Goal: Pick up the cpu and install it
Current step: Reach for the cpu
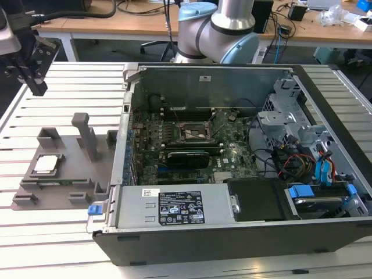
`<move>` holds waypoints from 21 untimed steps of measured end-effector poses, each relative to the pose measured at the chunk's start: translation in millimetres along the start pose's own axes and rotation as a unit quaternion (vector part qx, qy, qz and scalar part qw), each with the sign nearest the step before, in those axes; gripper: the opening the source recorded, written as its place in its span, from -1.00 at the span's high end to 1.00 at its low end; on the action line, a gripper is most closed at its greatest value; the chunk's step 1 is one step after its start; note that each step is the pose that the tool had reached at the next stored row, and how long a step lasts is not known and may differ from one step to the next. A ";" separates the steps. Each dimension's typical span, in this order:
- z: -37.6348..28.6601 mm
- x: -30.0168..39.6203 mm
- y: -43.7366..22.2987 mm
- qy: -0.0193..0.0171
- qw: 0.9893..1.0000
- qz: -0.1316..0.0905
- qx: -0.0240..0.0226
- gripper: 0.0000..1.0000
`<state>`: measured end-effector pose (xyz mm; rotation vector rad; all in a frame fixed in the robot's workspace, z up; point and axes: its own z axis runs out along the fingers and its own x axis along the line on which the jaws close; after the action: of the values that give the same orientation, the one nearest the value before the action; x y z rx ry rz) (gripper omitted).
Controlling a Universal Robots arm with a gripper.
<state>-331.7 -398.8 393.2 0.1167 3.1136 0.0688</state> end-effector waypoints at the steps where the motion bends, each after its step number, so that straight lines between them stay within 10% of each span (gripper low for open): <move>1: -0.1 1.7 -0.1 0.000 1.000 0.000 0.000 0.79; 21: -1.4 50.5 -3.8 0.000 1.000 0.000 0.000 0.79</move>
<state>-382.4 -398.8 393.2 0.1166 3.1136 0.0688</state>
